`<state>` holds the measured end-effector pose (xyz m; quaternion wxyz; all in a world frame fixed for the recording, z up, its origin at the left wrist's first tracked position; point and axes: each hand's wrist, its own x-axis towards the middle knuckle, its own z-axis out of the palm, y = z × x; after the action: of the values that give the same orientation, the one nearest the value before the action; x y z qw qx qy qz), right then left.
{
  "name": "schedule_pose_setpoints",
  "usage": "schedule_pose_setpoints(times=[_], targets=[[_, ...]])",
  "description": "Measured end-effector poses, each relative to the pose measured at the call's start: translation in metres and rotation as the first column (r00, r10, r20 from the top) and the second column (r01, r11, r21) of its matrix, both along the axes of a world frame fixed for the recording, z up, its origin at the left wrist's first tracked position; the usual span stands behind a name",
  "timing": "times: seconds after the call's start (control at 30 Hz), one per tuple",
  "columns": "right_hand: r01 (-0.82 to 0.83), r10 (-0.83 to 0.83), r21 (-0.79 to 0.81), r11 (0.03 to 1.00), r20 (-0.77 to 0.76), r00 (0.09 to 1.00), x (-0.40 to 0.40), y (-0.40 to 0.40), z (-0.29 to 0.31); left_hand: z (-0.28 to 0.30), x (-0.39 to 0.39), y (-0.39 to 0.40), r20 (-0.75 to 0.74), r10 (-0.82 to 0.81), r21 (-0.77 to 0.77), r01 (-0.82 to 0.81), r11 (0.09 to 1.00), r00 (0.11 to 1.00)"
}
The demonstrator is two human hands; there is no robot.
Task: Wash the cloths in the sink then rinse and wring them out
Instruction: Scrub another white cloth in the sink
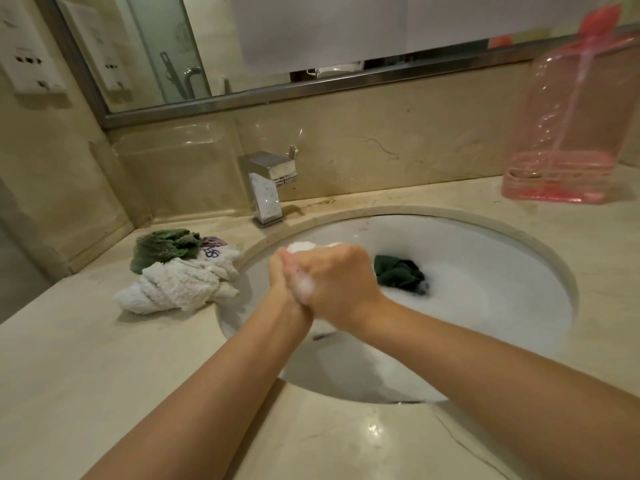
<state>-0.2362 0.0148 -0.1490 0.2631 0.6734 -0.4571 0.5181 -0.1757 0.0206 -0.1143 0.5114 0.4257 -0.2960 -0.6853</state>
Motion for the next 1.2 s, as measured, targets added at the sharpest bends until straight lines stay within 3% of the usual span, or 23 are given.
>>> schedule_pose_setpoints(times=[0.1, 0.13, 0.2, 0.27, 0.33, 0.4, 0.47, 0.53, 0.57, 0.6, 0.7, 0.77, 0.8, 0.87, 1.0, 1.1, 1.2], targets=[[0.002, -0.040, 0.166, 0.986, 0.228, 0.973, -0.018, -0.010, 0.007, 0.007, -0.003, -0.004, -0.156, -0.058, 0.116, 0.076, 0.990, 0.986], [0.001, -0.059, 0.252, 0.968, 0.225, 0.973, -0.023, -0.012, 0.010, 0.010, -0.003, -0.006, -0.212, -0.038, 0.149, 0.071, 0.986, 0.976], [0.053, -0.139, 0.440, 0.897, 0.166, 0.976, -0.024, -0.013, 0.011, 0.004, -0.003, -0.015, -0.221, 0.011, 0.191, 0.032, 0.981, 0.975], [-0.017, -0.216, 0.597, 0.802, 0.317, 0.923, -0.031, -0.012, 0.013, 0.002, 0.000, -0.013, -0.193, -0.001, 0.213, 0.043, 0.976, 0.981], [-0.218, -0.326, 0.683, 0.697, 0.573, 0.752, -0.049, -0.017, 0.012, 0.001, 0.002, -0.017, -0.182, -0.016, 0.216, 0.056, 0.975, 0.983], [-0.491, -0.467, 0.667, 0.561, 0.744, 0.477, -0.061, -0.018, 0.006, -0.002, 0.002, -0.022, -0.222, -0.056, 0.203, 0.102, 0.974, 0.974], [-0.731, -0.471, 0.481, 0.484, 0.847, 0.246, -0.065, -0.018, -0.001, -0.001, 0.000, -0.022, -0.262, -0.038, 0.187, 0.090, 0.978, 0.964], [-0.851, -0.390, 0.281, 0.443, 0.916, 0.099, -0.069, -0.019, 0.001, 0.003, -0.002, -0.021, -0.281, 0.044, 0.180, 0.007, 0.984, 0.959], [-0.876, -0.353, 0.240, 0.419, 0.932, 0.086, -0.071, -0.019, 0.003, 0.003, -0.002, -0.022, -0.303, 0.075, 0.159, -0.027, 0.987, 0.950], [-0.884, -0.332, 0.271, 0.380, 0.933, 0.143, -0.071, -0.016, 0.005, 0.005, -0.001, -0.022, -0.334, 0.099, 0.138, -0.056, 0.989, 0.937], [-0.890, -0.317, 0.439, 0.124, 0.868, 0.383, -0.074, -0.009, 0.005, 0.001, 0.002, -0.028, -0.393, 0.141, 0.080, -0.118, 0.990, 0.909], [-0.900, -0.281, 0.434, -0.034, 0.860, 0.425, -0.073, -0.004, 0.005, 0.001, 0.003, -0.030, -0.417, 0.167, 0.045, -0.163, 0.986, 0.894], [-0.897, -0.240, 0.438, -0.061, 0.866, 0.439, -0.072, -0.002, 0.005, 0.003, 0.004, -0.030, -0.430, 0.176, 0.043, -0.174, 0.984, 0.885], [-0.885, -0.169, 0.465, 0.025, 0.874, 0.455, -0.070, -0.002, 0.004, 0.004, 0.007, -0.033, -0.480, 0.189, 0.075, -0.174, 0.982, 0.857], [-0.854, -0.174, 0.387, 0.347, 0.922, 0.347, -0.068, -0.011, 0.002, 0.004, 0.007, -0.035, -0.559, 0.139, 0.094, -0.104, 0.990, 0.817], [-0.698, -0.174, 0.354, 0.622, 0.932, 0.317, -0.070, -0.016, 0.009, -0.003, 0.000, -0.040, -0.375, 0.162, 0.005, -0.173, 0.985, 0.913], [-0.634, -0.144, 0.313, 0.707, 0.941, 0.305, -0.068, -0.015, 0.013, -0.008, -0.003, -0.037, -0.171, 0.132, -0.111, -0.153, 0.982, 0.976]])
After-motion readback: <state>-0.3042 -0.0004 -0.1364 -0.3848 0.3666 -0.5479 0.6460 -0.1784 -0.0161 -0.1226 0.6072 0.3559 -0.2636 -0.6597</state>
